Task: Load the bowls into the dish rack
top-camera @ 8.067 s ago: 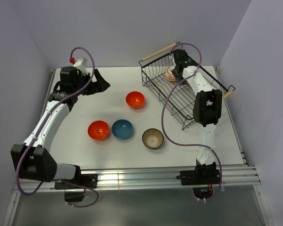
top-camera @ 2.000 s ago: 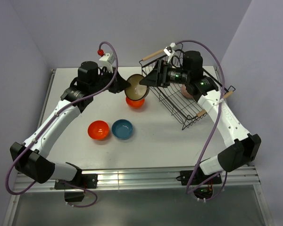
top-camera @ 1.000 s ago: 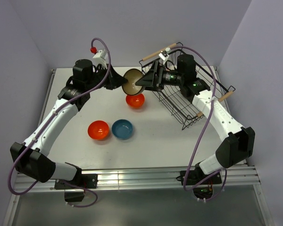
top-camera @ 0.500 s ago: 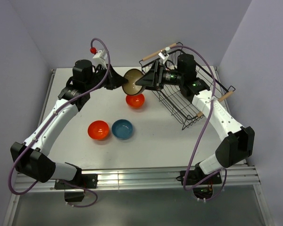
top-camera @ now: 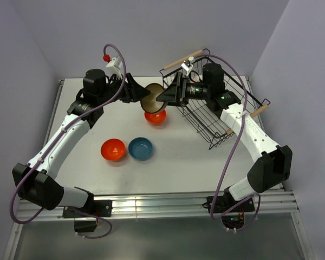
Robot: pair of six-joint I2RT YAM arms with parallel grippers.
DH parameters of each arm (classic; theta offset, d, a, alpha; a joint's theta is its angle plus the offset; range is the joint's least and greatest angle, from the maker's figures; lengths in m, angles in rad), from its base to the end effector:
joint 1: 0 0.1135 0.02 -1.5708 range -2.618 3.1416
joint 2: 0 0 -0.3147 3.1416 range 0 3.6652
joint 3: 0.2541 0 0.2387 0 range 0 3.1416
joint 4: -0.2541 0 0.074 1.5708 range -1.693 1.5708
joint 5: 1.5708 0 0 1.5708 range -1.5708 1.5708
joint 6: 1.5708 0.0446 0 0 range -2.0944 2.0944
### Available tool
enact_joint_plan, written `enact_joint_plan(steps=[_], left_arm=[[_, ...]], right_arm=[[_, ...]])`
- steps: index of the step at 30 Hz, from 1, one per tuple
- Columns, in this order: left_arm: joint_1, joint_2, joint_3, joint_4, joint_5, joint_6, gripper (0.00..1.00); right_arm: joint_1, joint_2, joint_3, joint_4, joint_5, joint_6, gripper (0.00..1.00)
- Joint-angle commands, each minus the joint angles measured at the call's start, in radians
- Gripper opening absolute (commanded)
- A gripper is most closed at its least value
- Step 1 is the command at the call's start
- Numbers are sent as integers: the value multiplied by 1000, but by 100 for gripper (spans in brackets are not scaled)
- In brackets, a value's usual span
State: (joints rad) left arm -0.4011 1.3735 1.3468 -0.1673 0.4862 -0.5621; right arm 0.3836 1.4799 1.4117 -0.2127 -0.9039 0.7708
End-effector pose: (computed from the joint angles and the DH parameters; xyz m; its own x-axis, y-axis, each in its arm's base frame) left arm 0.2701 -0.1372 0.4540 -0.5591 -0.2747 -0.7823 0.5547 0.5773 -0.5992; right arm 0.2870 0.1536 0.4429 -0.8335 0.1284 -0.5375 -0.4892 0.2811 0.8257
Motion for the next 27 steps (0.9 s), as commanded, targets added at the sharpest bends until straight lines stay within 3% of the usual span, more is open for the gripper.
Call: enact_joint_plan(steps=[1, 7, 11, 13, 14, 18, 23, 27], left_arm=[[8, -22, -17, 46, 18, 2, 56], [16, -25, -28, 40, 14, -1, 62], [21, -34, -35, 28, -6, -2, 77], [24, -37, -35, 22, -15, 1, 88], [25, -40, -35, 17, -20, 2, 99], [33, -42, -14, -12, -46, 24, 99], [51, -39, 14, -55, -61, 62, 99], [64, -48, 2, -64, -69, 76, 100]], right_arm=[[-12, -33, 26, 53, -10, -15, 0], [-49, -43, 43, -5, 48, -66, 0], [-77, -41, 96, -114, 134, -151, 0], [-86, -46, 110, -140, 181, -191, 0], [-98, -50, 121, -160, 192, -202, 0], [-141, -52, 179, -249, 282, -293, 0], [-201, 2, 341, -477, 494, -528, 0], [-239, 16, 369, -547, 681, -706, 0]])
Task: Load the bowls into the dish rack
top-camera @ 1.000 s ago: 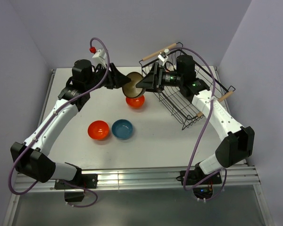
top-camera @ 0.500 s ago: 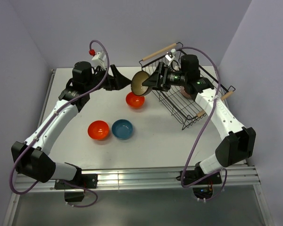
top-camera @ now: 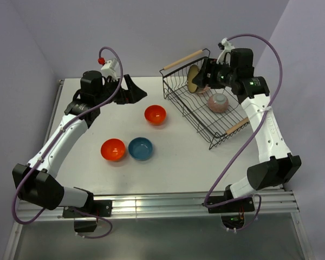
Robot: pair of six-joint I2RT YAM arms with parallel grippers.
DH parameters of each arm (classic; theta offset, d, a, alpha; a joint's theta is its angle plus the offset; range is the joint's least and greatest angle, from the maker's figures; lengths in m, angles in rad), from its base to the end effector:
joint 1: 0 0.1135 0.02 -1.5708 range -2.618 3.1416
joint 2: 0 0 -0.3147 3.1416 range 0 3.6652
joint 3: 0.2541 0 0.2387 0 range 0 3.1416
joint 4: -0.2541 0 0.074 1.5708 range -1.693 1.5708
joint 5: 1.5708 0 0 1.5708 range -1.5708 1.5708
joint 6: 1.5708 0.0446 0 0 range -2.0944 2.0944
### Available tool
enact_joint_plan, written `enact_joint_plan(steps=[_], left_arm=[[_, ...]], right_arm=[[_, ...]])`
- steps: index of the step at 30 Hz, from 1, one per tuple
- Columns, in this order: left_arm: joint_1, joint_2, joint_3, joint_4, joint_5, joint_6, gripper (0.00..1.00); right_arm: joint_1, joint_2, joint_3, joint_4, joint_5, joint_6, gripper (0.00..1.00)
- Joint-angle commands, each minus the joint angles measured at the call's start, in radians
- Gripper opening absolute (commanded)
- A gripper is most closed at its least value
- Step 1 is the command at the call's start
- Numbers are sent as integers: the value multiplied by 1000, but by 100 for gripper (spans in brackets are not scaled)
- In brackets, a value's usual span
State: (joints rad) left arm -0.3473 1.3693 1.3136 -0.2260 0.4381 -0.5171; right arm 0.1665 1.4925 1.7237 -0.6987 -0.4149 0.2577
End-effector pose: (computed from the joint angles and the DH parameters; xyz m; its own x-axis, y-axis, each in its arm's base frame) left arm 0.2765 -0.1202 0.4371 -0.5690 -0.2701 -0.7767 0.4718 0.6664 -0.5774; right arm 0.3018 0.0689 0.4868 -0.5588 0.1426 -0.8169 -0.3765 0.8341 0.4032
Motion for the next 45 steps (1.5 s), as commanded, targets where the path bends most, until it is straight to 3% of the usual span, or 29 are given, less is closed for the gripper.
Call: enact_joint_plan(steps=[1, 8, 12, 19, 23, 30, 34, 43, 45], left_arm=[[13, -44, 30, -10, -24, 35, 100], [21, -32, 30, -55, -59, 57, 99], [25, -30, 32, -68, -68, 71, 100], [36, -26, 30, -111, -105, 92, 99], [44, -29, 18, -121, -119, 95, 99], [53, -55, -13, -104, -56, 144, 99], [53, -64, -37, -72, -26, 134, 99], [53, -61, -60, -78, 1, 154, 99], [53, -58, -76, -67, 7, 150, 100]], right_arm=[[-28, 8, 62, -70, 235, -246, 0], [-39, 123, 149, -171, 479, -500, 0], [-38, 153, 100, -142, 596, -618, 0], [-39, 235, 77, -162, 737, -695, 0], [-51, 253, 60, -159, 748, -722, 0], [-84, 327, 230, -315, 657, -726, 0], [-99, 377, 333, -430, 594, -724, 13], [-108, 465, 372, -539, 587, -781, 40], [-119, 480, 390, -547, 570, -781, 41]])
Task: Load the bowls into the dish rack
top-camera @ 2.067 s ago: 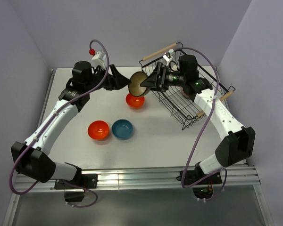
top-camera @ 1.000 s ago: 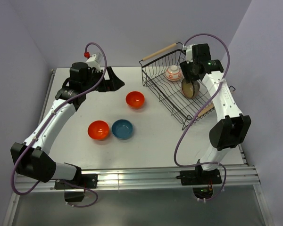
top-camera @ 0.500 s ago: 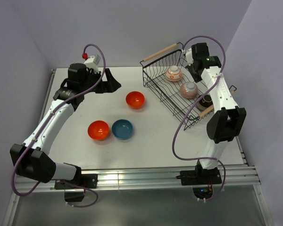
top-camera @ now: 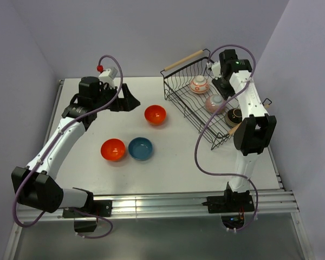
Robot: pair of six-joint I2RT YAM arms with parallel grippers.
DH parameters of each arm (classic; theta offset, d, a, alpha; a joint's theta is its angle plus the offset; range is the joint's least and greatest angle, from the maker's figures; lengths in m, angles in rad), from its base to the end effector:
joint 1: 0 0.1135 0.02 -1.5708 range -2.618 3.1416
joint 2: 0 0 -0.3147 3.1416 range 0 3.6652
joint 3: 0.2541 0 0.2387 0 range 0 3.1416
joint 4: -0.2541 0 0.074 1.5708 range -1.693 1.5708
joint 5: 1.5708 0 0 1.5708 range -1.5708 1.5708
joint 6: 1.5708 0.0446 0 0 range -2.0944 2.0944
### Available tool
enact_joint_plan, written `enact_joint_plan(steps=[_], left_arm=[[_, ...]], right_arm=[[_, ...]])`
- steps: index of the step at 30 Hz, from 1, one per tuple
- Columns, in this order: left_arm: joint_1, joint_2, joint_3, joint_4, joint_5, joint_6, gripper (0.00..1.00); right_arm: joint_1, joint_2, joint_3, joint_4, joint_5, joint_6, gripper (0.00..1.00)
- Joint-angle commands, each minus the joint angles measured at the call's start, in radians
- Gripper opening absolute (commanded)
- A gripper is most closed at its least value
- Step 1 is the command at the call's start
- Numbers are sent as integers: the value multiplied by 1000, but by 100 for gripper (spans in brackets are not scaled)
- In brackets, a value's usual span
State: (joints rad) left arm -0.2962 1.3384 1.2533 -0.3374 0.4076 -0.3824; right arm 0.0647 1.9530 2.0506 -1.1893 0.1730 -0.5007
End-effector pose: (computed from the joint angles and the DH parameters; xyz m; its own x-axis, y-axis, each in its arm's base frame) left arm 0.2700 -0.1009 0.4128 -0.5929 -0.1772 -0.7855 0.4231 0.7614 -0.4911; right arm 0.4155 0.0192 0.3831 -0.7843 -0.5247 -0.3311 -0.4115 0.8393 -0.3553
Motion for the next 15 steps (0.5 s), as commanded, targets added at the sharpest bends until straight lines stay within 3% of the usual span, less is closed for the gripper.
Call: enact_joint_plan(steps=[1, 6, 12, 14, 15], left_arm=[[2, -27, -23, 50, 42, 16, 99], [2, -27, -57, 66, 83, 37, 99], [3, 30, 8, -76, 67, 186, 98], [3, 62, 29, -162, 40, 279, 97], [5, 73, 28, -181, 21, 307, 97]], right_arm=[[-22, 21, 84, -59, -32, -19, 41], [-31, -28, 146, -61, -269, 36, 41], [-28, -71, 241, -53, -482, 155, 67], [-28, -107, 244, -43, -535, 191, 80], [-26, -121, 235, -38, -576, 195, 92]])
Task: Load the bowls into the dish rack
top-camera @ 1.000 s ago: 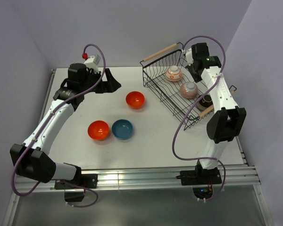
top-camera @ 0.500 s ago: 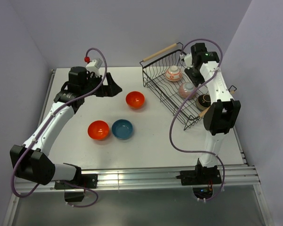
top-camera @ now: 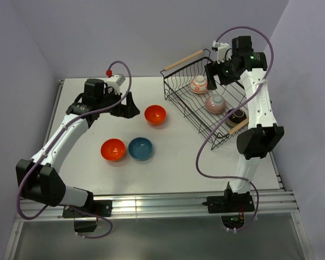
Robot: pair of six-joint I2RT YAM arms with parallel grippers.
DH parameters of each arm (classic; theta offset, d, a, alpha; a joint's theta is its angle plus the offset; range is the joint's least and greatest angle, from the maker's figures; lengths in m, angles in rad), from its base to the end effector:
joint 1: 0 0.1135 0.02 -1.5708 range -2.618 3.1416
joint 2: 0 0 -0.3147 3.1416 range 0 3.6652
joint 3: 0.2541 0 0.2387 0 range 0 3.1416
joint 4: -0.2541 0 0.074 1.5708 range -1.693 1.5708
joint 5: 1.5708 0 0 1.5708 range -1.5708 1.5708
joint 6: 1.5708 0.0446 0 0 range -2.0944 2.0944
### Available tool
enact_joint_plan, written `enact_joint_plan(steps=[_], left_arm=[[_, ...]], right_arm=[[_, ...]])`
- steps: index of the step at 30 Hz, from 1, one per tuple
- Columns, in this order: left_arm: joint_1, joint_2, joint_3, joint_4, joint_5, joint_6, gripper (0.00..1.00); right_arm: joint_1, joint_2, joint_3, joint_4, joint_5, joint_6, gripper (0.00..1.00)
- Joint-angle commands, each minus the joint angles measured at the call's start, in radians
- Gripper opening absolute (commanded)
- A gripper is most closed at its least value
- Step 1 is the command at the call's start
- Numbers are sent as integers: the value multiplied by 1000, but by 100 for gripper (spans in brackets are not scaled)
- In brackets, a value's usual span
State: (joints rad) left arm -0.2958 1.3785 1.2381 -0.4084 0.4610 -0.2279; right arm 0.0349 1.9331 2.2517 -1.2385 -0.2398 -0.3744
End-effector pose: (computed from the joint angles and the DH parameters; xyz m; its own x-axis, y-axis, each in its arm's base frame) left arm 0.2757 -0.1047 0.3900 -0.6271 -0.0204 -0.7787 0.4952 0.7611 -0.4188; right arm 0.4026 0.0247 0.4438 -0.6750 -0.3790 -0.6330 -0.4562 0.8887 -0.0457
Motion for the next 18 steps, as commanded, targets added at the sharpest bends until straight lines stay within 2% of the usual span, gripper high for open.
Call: enact_joint_plan(steps=[1, 2, 5, 10, 14, 18], left_arm=[[6, 37, 38, -128, -33, 185, 97], [7, 43, 35, -186, -45, 270, 97], [15, 54, 21, -268, -100, 404, 97], [75, 54, -12, -351, -142, 568, 97], [142, 70, -46, -408, -169, 666, 95], [161, 105, -114, -395, -217, 714, 93]], right_arm=[[5, -115, 26, 17, -182, 72, 98], [6, -128, 16, 20, -202, 74, 100], [7, -218, -81, 56, -323, 74, 100], [8, -316, -337, 166, -527, 146, 100], [13, -373, -469, 247, -573, 199, 100], [29, -390, -562, 284, -595, 216, 99]])
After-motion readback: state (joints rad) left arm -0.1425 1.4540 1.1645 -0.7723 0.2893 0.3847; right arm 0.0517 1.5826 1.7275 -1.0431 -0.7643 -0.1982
